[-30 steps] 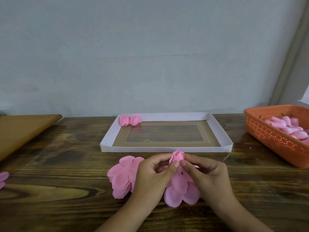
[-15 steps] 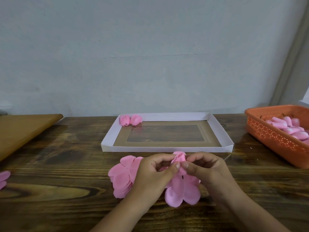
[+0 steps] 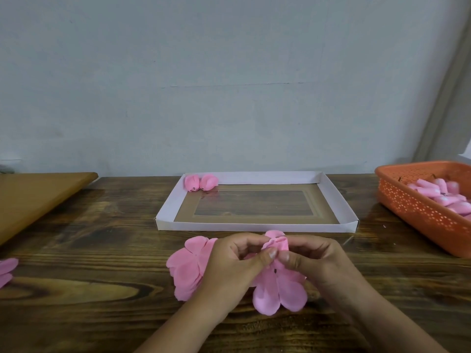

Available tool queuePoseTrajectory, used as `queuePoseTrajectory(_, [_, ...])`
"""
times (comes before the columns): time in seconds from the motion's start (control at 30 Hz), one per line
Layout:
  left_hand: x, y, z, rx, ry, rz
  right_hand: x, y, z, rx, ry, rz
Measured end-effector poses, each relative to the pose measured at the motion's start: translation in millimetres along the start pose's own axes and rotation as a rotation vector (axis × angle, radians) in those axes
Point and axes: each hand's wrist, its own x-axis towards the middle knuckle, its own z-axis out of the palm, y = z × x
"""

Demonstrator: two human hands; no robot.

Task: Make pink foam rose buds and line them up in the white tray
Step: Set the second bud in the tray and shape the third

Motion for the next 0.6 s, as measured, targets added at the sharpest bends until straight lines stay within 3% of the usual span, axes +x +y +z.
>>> queuePoseTrajectory(0.33, [0.3, -1.3, 4.4, 0.034, 0.08, -0.02, -2.3, 4.0, 8.6, -0.029, 0.087, -0.076])
queuePoseTrajectory(0.6, [3.1, -4.7, 1.8, 0.139, 0.025, -0.205, -0.9, 3.1, 1.4, 0.152, 0.264, -0.056])
